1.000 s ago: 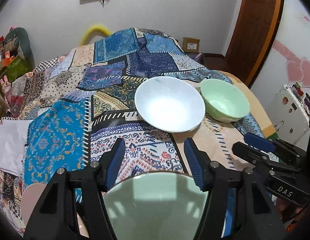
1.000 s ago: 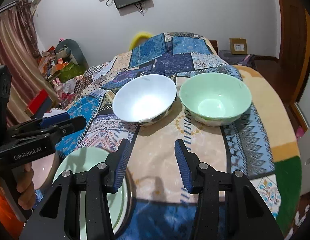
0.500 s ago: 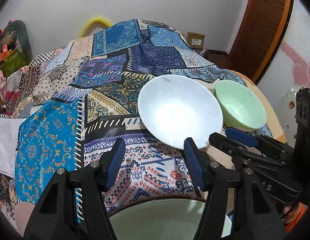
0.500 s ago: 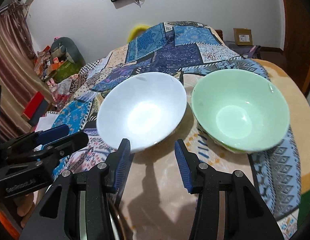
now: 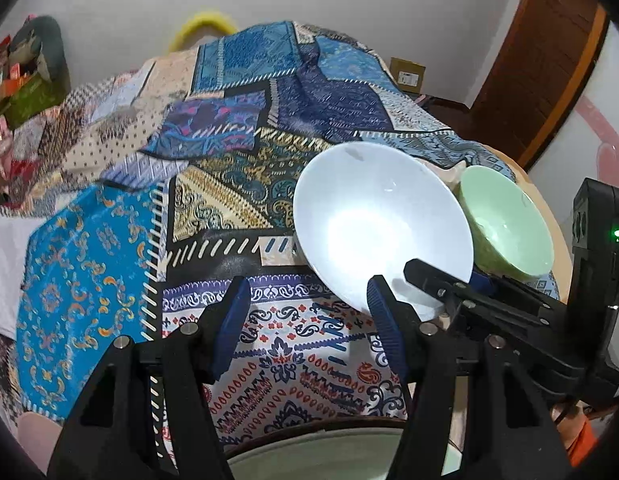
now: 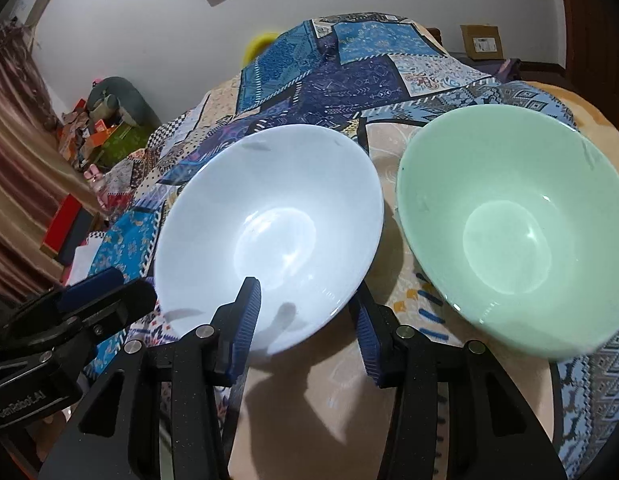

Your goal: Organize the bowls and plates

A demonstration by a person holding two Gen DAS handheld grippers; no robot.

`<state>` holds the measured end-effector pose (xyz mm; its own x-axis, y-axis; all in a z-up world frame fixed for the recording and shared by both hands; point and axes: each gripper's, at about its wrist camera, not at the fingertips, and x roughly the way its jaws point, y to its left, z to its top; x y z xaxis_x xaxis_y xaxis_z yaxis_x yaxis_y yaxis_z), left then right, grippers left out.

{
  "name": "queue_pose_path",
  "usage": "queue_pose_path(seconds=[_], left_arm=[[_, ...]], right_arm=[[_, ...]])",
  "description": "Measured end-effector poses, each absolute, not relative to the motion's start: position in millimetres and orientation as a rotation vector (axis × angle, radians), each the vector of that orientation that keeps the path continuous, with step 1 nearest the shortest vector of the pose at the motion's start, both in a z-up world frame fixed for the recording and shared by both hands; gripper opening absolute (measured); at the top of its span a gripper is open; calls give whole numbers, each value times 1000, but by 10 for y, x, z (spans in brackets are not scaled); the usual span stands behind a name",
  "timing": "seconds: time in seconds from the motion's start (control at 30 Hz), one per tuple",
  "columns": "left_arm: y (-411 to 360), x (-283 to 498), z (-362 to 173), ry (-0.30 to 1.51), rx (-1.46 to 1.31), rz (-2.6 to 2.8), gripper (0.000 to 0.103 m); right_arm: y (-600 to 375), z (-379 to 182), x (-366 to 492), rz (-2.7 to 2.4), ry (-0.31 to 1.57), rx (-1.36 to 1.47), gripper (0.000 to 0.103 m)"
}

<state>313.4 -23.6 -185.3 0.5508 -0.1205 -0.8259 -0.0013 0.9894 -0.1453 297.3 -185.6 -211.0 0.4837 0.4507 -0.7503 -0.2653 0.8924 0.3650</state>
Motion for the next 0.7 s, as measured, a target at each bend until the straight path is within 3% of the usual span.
queue_pose_path(seconds=[0.13, 0.4, 0.7], left_arm=[[-181, 3191, -1942, 1009, -153, -49, 60], [-24, 3287, -2113, 1055, -228, -11, 57], [6, 3285, -2202, 1079, -243, -11, 25]], right_arm=[[-1875, -2128, 3034, 467, 984, 205, 29], [-1716, -2118, 2963, 573, 993, 119, 28], [-1700, -2133, 2890, 614, 1006, 140, 28]])
